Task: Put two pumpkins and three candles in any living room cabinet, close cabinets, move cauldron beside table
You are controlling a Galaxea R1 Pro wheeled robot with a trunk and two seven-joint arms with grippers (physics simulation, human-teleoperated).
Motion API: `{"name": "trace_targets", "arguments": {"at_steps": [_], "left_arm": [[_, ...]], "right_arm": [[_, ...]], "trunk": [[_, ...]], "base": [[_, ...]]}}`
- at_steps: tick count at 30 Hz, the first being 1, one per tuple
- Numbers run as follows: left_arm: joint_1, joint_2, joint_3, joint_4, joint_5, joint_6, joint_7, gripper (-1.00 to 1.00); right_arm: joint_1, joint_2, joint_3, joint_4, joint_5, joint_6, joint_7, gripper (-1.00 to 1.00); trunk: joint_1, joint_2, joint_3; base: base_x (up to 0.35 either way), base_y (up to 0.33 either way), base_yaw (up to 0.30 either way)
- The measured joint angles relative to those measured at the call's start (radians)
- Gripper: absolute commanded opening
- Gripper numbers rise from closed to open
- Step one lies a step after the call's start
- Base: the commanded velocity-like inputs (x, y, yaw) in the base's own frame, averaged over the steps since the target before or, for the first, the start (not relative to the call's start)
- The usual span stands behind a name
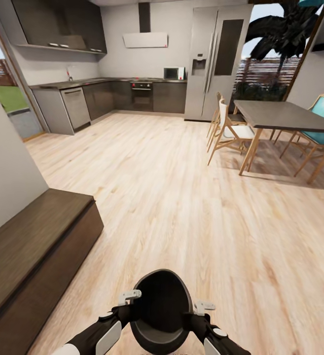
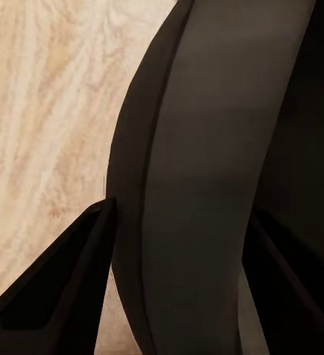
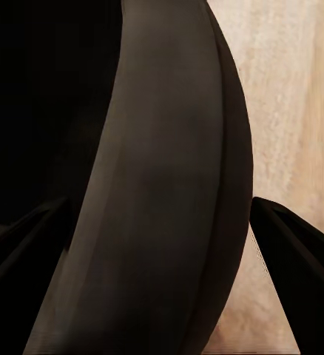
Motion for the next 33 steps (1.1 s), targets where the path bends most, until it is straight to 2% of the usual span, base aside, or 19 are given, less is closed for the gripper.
{"name": "trace_targets", "arguments": {"at_steps": [10,33], "left_arm": [[0.0,0.0,0.001,0.0,-0.002,0.0,-0.001,-1.0],[0.0,0.0,0.001,0.0,-0.003,0.001,-0.001,-1.0]], "right_arm": [[0.0,0.0,-0.001,0.001,-0.001,-0.002,0.001,-1.0],[0.0,0.0,0.0,0.003,-0.002,-0.003,0.002,-1.0]], "trunk": [[-0.038,0.07,0.04],[-0.127,0.231,0.134]], "base": [[-0.076,0.0,-0.235],[-0.003,0.0,-0.236]]}}
